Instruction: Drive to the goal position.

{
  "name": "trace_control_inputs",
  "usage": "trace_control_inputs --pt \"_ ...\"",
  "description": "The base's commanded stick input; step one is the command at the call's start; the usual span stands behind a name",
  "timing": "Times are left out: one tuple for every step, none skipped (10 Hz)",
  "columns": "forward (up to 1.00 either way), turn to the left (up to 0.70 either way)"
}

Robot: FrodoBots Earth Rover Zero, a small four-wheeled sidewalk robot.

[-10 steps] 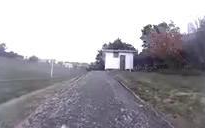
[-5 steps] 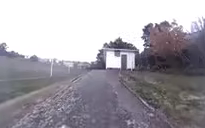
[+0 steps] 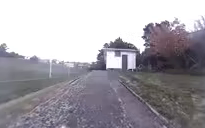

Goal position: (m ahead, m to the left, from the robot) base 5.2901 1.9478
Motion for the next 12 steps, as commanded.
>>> trace_control_inputs --pt "0.70 0.00" --pt "0.70 0.00" --pt "0.70 0.00" --pt "0.70 0.00" --pt "0.70 -0.02" --pt "0.70 -0.08" --pt "0.70 0.00" --pt "0.70 0.00" --pt "0.70 -0.13" --pt "0.70 -0.13" --pt "0.70 -0.13" --pt "0.70 -0.09"
